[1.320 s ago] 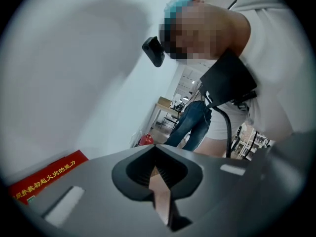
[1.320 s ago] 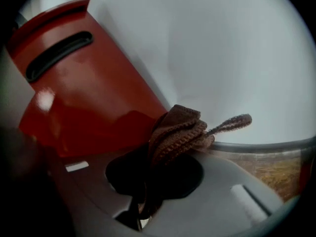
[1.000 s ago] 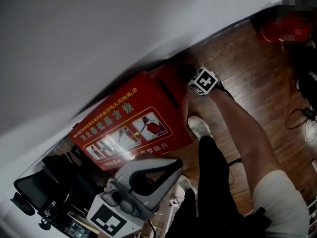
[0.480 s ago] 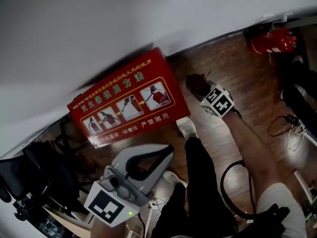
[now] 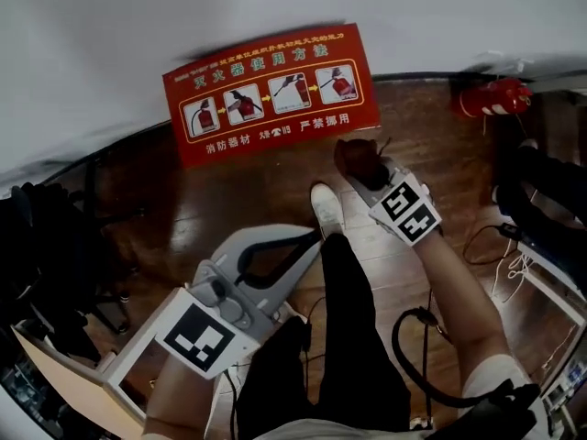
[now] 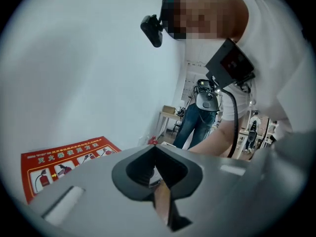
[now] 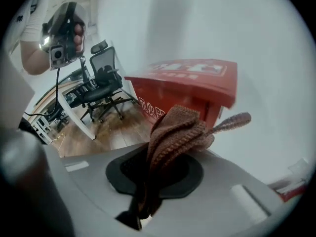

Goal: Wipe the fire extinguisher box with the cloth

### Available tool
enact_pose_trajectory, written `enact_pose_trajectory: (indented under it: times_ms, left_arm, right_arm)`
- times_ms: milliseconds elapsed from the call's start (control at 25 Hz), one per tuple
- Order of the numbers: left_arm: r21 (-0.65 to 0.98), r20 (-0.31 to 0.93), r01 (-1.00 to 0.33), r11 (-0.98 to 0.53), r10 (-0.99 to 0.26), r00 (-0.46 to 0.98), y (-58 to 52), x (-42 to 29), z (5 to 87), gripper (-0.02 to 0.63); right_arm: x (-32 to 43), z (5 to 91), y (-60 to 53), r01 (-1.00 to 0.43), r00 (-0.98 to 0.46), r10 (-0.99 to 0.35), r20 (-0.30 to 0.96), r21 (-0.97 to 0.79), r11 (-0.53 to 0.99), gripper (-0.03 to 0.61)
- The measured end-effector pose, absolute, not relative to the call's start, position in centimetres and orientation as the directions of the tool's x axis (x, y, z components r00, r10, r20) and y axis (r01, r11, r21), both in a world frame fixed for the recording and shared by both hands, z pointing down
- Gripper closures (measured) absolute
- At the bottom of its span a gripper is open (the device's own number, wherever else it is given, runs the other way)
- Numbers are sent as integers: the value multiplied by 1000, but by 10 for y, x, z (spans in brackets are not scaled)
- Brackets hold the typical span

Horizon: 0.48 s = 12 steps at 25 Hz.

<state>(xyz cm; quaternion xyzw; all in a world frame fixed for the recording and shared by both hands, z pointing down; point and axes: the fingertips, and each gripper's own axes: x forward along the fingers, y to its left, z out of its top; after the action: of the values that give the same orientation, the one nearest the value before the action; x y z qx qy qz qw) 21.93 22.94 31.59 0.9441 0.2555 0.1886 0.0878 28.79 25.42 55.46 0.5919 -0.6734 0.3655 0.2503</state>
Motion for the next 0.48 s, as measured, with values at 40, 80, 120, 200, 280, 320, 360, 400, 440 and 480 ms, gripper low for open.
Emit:
enact_pose_trajectory:
  times_ms: [40,80,120,200,280,320,360,400,440,480]
  left_arm:
    - [260,314,442,-859,508,802,228,210,317,614]
    - [257,314,434,-864,499,808,227,202,319,614]
    - [257,312,424,-869,490,814,226,195,320,614]
    - [272,302,397,-876,470,829,226,183,324,614]
    - [291,293,371,-882,452,843,226,175,331,614]
    - [299,290,360,-884,444,848,225,173,335,614]
    - [306,287,352,-885,438,852,224,172,339,614]
    - [309,283,348,-885,434,855,223,172,343,614]
    - [308,279,347,-886,433,857,221,174,347,614]
    - [306,275,347,-887,431,859,218,175,353,614]
  right_arm:
    - [283,550,247,-982,-176,-618,766,-183,54,526]
    - [280,548,239,-983,-177,-619,765,-168,74,526]
    - [280,548,231,-984,-176,-619,765,-154,90,526]
    - [284,557,217,-985,-171,-619,767,-139,99,526]
    - [295,573,208,-987,-158,-613,774,-140,77,526]
    - [300,583,205,-988,-152,-604,782,-143,64,526]
    - [305,593,202,-988,-150,-594,791,-148,53,526]
    - [308,603,200,-987,-151,-582,799,-153,46,526]
    - [310,615,198,-987,-152,-569,808,-156,42,526]
    - [312,628,196,-987,-152,-557,816,-157,40,526]
